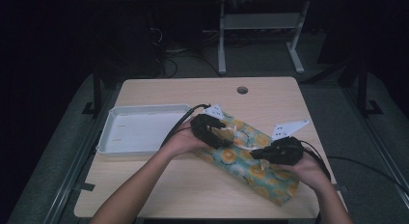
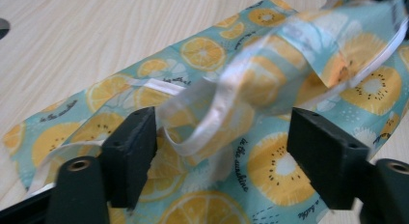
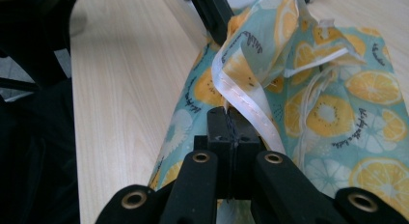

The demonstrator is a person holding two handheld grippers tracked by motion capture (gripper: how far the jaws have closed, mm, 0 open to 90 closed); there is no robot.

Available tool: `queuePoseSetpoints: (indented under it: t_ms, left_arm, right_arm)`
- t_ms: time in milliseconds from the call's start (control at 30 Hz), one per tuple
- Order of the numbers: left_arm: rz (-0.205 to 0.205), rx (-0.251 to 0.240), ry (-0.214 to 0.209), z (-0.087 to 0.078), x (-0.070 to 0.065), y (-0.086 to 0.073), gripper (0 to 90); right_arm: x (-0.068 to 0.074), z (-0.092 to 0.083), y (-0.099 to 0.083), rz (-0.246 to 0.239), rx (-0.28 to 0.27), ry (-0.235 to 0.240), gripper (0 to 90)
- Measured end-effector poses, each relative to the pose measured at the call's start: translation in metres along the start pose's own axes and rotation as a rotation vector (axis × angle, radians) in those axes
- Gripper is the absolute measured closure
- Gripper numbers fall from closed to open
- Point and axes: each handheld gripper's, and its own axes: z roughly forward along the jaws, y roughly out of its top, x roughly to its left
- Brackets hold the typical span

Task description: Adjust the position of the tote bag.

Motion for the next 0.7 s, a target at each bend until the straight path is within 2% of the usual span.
queuePoseSetpoints:
  t_ms: [133,333,400,567,700]
  left_arm:
    - [0.014,0.008,0.004,0.002,-0.001,0.002,42.0]
    - [0.027,0.002,-0.006,-0.002,-0.001,0.002,83.9]
    - [0.035,-0.005,-0.004,-0.008,-0.002,0.002,88.6]
    - [0.037,-0.046,0.0,-0.03,-0.009,0.0,89.1]
    - [0.023,-0.056,-0.015,-0.047,-0.018,-0.01,89.2]
  right_arm:
    - [0.002,-0.003,0.002,-0.012,-0.022,0.01,89.3]
    - [0.002,-0.002,0.002,-0.013,-0.023,0.008,89.3]
    - [0.002,-0.003,0.002,-0.011,-0.027,0.003,89.2]
    - [0.006,-0.008,0.006,-0.015,-0.05,0.007,89.2]
    - [0.014,-0.008,0.008,-0.026,-0.047,0.018,89.2]
